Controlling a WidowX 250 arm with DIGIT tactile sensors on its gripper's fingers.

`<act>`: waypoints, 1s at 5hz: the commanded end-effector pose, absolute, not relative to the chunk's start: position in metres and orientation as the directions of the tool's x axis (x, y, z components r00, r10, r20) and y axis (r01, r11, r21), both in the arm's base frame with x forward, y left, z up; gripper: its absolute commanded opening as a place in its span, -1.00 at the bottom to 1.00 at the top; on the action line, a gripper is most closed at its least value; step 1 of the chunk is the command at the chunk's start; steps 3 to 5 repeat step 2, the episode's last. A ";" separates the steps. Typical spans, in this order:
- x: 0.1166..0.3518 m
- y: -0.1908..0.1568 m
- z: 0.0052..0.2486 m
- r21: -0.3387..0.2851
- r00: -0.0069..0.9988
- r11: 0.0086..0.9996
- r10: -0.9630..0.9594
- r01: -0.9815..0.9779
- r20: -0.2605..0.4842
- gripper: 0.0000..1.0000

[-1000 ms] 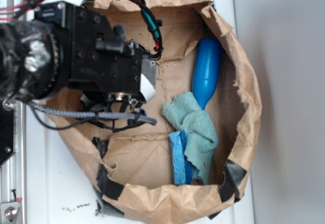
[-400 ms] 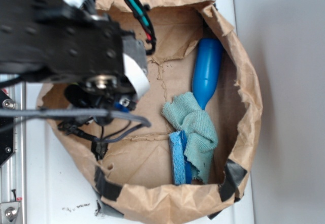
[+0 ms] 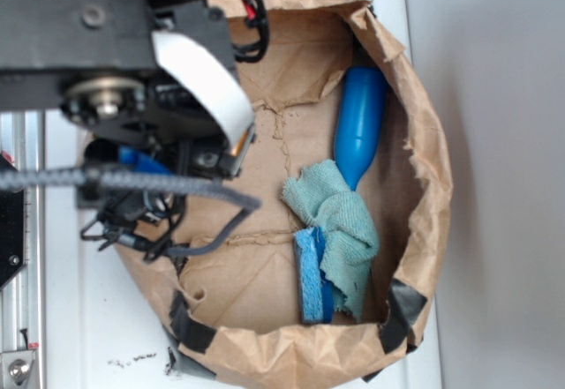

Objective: Grab the green animal.

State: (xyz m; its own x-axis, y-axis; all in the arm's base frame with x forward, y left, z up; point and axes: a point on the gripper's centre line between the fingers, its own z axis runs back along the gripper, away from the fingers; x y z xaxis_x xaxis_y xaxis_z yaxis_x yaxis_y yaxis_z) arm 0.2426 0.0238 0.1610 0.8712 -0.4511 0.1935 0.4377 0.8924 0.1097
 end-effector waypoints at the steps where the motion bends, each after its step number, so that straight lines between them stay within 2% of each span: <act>1: 0.278 0.008 0.201 0.143 0.876 0.934 -0.356 0.327 0.326 -1.00; 2: 0.275 0.003 0.192 0.205 0.879 0.924 -0.373 0.323 0.298 -1.00; 5: 0.275 0.003 0.192 0.205 0.879 0.924 -0.373 0.323 0.298 -1.00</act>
